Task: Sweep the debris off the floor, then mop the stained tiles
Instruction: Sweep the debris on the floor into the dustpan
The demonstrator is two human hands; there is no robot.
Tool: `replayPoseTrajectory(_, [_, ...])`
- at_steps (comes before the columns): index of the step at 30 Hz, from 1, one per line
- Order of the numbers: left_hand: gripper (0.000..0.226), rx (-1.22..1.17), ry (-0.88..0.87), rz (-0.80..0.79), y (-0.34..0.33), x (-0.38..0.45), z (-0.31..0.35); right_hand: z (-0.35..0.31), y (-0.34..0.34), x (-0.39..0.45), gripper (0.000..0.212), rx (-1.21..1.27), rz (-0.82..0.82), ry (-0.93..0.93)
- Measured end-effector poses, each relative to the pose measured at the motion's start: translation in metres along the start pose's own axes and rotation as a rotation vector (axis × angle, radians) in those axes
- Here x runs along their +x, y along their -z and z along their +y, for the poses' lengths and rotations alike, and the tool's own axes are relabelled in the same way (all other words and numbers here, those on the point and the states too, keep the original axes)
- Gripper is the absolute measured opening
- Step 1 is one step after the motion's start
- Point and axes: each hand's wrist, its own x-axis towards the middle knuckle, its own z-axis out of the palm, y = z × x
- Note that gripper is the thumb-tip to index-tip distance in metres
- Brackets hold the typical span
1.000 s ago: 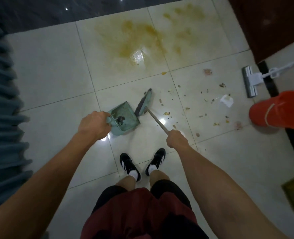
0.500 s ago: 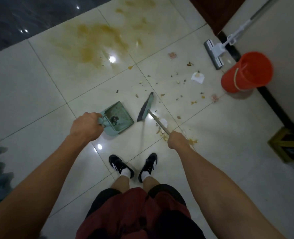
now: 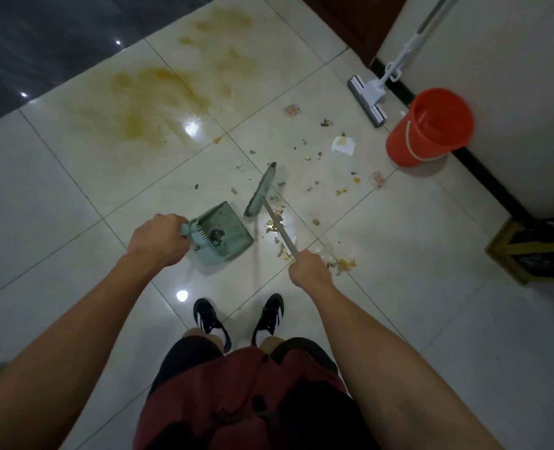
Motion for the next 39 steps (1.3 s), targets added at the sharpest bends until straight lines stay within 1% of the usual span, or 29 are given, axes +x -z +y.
replayPoseTrajectory(2, [0.01,-0.022,0.018,0.006,0.003,0.001,-0.01,-0.014,0.004,0.004,0.03,-0.008,-0.001,0.026])
replayPoseTrajectory(6, [0.007,-0.076,0.074,0.029,0.013,0.007,-0.046,-0.056,0.008,0.018,0.035,-0.046,-0.031,0.065])
replayPoseTrajectory(10, [0.005,-0.125,0.134,0.03,0.028,0.023,-0.095,-0.12,0.0,0.032,0.034,-0.044,-0.019,0.094])
replayPoseTrajectory(15, [0.003,-0.168,0.178,0.011,0.052,0.049,-0.163,-0.213,-0.015,0.045,0.033,-0.057,-0.066,0.148])
replayPoseTrajectory(19, [0.008,-0.167,0.182,-0.013,0.068,0.068,-0.204,-0.272,-0.024,0.058,0.03,-0.036,-0.075,0.156])
replayPoseTrajectory(23, [0.005,-0.115,0.144,-0.057,0.078,0.084,-0.22,-0.301,-0.026,0.066,0.029,-0.067,-0.095,0.111])
replayPoseTrajectory(27, [0.031,-0.067,0.107,-0.069,0.079,0.096,-0.218,-0.299,-0.022,0.074,0.029,-0.117,-0.095,0.074])
replayPoseTrajectory(28, [0.034,-0.056,0.094,-0.07,0.079,0.098,-0.215,-0.294,-0.021,0.075,0.03,-0.125,-0.096,0.061])
replayPoseTrajectory(31, [0.033,-0.045,0.068,-0.065,0.078,0.102,-0.2,-0.271,-0.015,0.072,0.029,-0.156,-0.066,0.021])
replayPoseTrajectory(34, [0.025,-0.025,0.038,-0.061,0.077,0.101,-0.178,-0.24,-0.01,0.07,0.028,-0.168,-0.022,-0.001])
replayPoseTrajectory(39, [0.019,-0.002,-0.043,-0.047,0.064,0.093,-0.124,-0.17,-0.004,0.061,0.032,-0.005,-0.061,-0.09])
